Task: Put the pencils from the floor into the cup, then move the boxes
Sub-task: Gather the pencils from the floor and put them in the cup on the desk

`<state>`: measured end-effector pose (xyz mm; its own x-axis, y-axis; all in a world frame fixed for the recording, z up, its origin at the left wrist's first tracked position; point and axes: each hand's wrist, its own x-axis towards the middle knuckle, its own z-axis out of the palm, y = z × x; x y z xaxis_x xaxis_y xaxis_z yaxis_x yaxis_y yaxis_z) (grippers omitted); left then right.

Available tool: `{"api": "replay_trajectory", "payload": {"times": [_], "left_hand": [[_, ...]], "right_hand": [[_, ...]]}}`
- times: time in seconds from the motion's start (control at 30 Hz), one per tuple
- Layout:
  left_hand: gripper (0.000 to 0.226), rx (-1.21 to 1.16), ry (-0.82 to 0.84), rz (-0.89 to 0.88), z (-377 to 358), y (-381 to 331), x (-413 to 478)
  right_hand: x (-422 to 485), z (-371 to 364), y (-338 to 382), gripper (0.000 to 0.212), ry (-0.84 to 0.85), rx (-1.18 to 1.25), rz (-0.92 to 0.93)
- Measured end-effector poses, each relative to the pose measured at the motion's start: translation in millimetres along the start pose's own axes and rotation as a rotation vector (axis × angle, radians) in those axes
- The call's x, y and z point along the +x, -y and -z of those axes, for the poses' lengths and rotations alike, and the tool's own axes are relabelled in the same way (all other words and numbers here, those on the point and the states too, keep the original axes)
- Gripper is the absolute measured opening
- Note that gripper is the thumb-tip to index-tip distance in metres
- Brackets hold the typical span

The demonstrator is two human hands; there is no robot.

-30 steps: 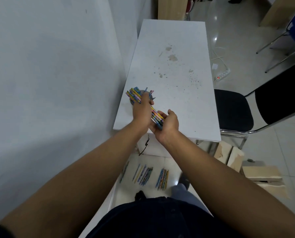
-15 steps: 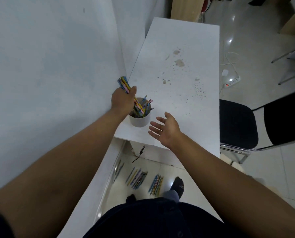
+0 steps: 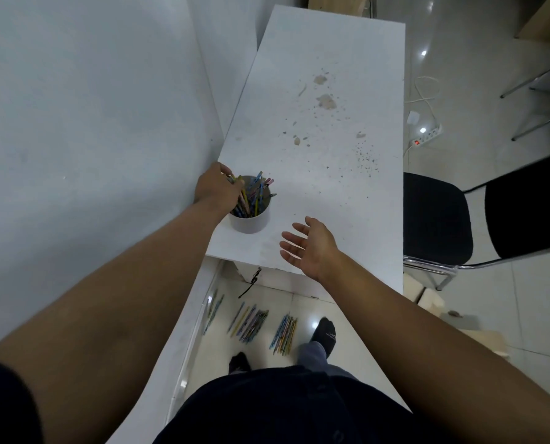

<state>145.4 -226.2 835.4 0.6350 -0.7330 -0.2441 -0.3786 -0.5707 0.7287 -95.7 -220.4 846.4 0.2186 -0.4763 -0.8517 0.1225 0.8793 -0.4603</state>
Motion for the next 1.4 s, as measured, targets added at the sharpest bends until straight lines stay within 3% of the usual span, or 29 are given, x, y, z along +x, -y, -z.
{"api": "replay_trajectory", "payload": {"times": [0.23, 0.53, 0.73, 1.13, 1.4], "left_hand": [[0.033, 0.214, -0.078, -0.141, 14, 0, -13], [0.021, 0.071, -0.167, -0.287, 18, 31, -68], [0.022, 0.073, -0.061, -0.348, 17, 79, -115], [0.020, 0.131, 0.377, -0.273, 4, 157, -199], [0.012, 0.082, 0.369, -0.140, 4, 172, -266]], "right_hand": [[-6, -13, -1, 0.034, 0.020, -0.029, 0.022], [-29, -15, -23, 0.028, -0.023, -0.161, 0.134], [-47, 6, -59, 0.024, -0.111, -0.271, 0.208], [-74, 79, -149, 0.012, -0.246, -0.237, 0.178], [-98, 131, -180, 0.011, -0.255, -0.285, 0.174]]}}
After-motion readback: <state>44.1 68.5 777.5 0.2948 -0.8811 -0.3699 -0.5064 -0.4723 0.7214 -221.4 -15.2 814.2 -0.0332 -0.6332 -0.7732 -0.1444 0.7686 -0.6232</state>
